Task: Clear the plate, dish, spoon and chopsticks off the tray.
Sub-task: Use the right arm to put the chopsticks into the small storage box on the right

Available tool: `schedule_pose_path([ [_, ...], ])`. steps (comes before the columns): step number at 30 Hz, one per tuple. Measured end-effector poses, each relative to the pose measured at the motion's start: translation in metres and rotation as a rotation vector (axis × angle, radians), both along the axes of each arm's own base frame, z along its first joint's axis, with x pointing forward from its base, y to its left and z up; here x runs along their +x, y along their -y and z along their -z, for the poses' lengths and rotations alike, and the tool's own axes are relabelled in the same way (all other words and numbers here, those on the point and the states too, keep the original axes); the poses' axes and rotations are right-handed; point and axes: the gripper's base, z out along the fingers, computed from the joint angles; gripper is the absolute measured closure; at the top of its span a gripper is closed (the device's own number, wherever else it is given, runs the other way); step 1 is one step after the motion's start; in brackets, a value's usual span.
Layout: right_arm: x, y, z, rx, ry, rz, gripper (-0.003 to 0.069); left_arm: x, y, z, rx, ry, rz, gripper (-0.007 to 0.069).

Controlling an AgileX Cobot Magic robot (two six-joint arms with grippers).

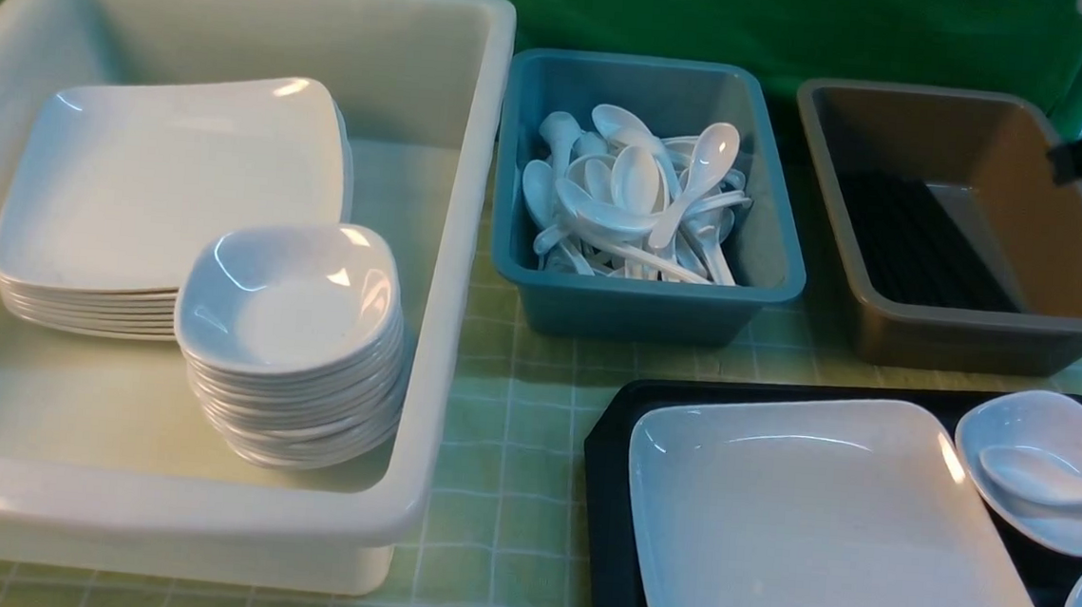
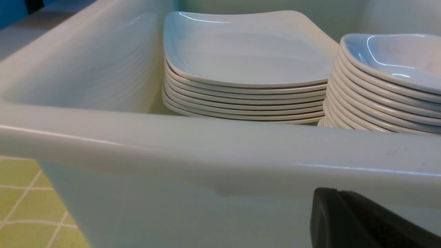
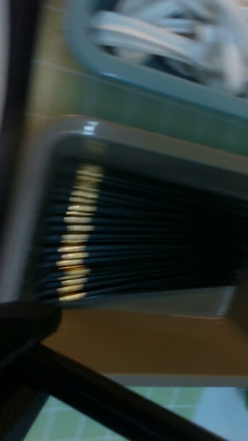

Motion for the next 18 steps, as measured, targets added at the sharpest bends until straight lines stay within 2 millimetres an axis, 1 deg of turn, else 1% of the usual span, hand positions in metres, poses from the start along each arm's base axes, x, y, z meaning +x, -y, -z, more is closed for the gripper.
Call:
schedule_pose_path([
  [1, 0.012, -0.001, 0.007, 0.007, -0.005, 0.004, 0.0556, 0.000, 0.000, 0.000, 0.000, 0.000, 0.000, 0.0626],
  [3, 0.041, -0.004, 0.017, 0.032, 0.004, 0.022, 0.0556, 0.000, 0.000, 0.000, 0.000, 0.000, 0.000, 0.0626],
  [4, 0.060, -0.006, 0.021, 0.054, 0.017, 0.040, 0.0556, 0.000, 0.000, 0.000, 0.000, 0.000, 0.000, 0.0626],
  [6, 0.082, -0.009, 0.035, 0.075, 0.011, 0.060, 0.0556, 0.000, 0.000, 0.000, -0.002, 0.000, 0.000, 0.0626],
  [10, 0.113, -0.012, 0.061, 0.102, 0.003, 0.088, 0.0543, 0.000, 0.000, 0.000, -0.001, 0.000, 0.000, 0.0626],
  [12, 0.123, -0.012, 0.073, 0.128, -0.019, 0.120, 0.0506, 0.000, 0.000, 0.000, -0.001, 0.000, 0.000, 0.0626],
  [15, 0.128, -0.013, 0.090, 0.162, -0.071, 0.172, 0.0393, 0.000, 0.000, 0.000, -0.001, 0.000, 0.000, 0.0626],
  [16, 0.127, -0.012, 0.093, 0.163, -0.092, 0.181, 0.0344, 0.000, 0.000, 0.000, -0.001, 0.000, 0.000, 0.0626],
  [18, 0.125, -0.010, 0.091, 0.156, -0.127, 0.193, 0.0293, 0.000, 0.000, 0.000, -0.001, 0.000, 0.000, 0.0626],
])
